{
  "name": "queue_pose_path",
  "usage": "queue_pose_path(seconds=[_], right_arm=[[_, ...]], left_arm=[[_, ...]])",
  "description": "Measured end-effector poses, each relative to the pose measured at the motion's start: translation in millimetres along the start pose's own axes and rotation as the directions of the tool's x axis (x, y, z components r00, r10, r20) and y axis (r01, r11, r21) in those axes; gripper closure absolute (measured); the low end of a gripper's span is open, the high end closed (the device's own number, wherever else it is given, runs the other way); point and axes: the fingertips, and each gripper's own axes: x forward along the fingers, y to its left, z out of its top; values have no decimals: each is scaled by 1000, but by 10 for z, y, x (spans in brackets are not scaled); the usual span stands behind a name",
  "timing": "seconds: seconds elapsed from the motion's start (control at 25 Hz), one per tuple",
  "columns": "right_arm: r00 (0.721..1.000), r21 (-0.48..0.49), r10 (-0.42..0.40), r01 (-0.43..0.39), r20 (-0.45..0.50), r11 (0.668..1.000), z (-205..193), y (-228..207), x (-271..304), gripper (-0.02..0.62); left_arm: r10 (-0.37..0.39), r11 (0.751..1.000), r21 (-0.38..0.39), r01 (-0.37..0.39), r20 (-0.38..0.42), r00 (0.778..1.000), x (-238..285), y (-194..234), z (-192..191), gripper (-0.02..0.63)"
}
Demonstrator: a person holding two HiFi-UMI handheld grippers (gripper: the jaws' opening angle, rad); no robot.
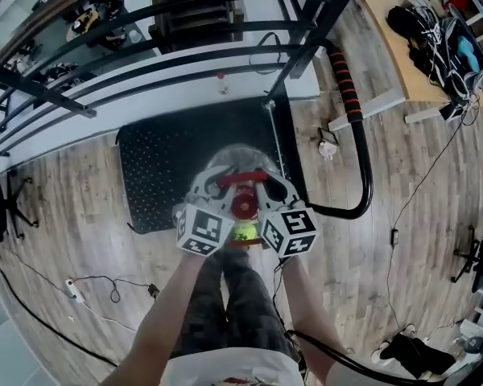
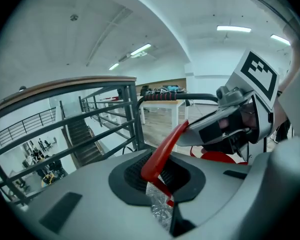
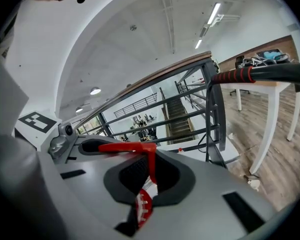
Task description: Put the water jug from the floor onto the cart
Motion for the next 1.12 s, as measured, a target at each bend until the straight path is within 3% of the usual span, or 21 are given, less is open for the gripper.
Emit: queue_pose_path(seconds=[0.72,1.12], right_arm=[[999,15,-34,34,-2,999,-417,-378,668,577],[999,-41,-34,34,2,999,-349,-379,939,577]], left_arm=[[-30,1000,-4,30,0,1000,623,287,-561,563],[-35,999,-40,36,30,999,715,505,-614,561]])
